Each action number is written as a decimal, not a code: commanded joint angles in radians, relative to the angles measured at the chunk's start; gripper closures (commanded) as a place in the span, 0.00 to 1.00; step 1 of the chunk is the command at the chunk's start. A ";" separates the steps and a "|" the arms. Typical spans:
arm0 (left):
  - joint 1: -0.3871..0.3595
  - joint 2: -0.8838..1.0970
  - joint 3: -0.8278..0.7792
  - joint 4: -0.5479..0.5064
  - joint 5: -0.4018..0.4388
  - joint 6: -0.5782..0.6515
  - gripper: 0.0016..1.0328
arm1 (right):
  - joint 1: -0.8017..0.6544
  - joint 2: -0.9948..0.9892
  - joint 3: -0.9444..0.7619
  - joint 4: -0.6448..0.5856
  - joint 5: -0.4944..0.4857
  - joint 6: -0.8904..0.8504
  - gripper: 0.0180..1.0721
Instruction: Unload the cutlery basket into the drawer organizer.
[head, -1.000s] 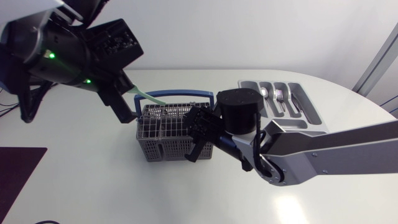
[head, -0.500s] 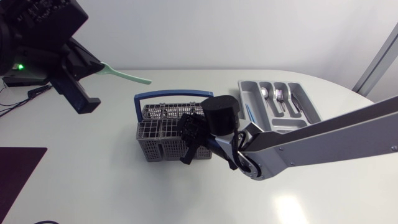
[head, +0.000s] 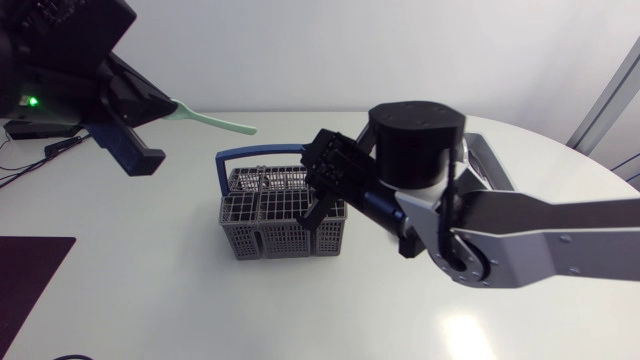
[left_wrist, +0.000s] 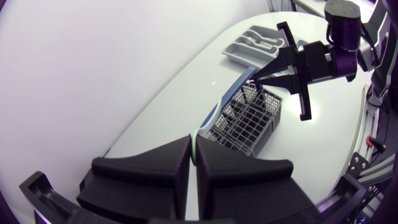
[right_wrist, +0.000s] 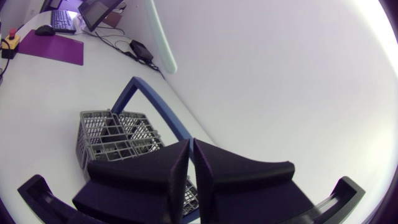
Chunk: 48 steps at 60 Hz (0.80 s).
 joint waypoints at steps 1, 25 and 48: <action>0.032 0.021 0.016 0.012 0.063 -0.068 0.97 | 0.023 -0.062 -0.063 -0.014 0.032 0.005 0.82; 0.106 0.265 0.125 -0.047 0.387 -0.200 0.97 | 0.100 -0.243 -0.121 -0.095 0.112 -0.015 0.41; 0.100 0.341 0.198 -0.108 0.459 -0.201 0.97 | 0.149 -0.218 -0.104 -0.108 0.120 -0.043 0.40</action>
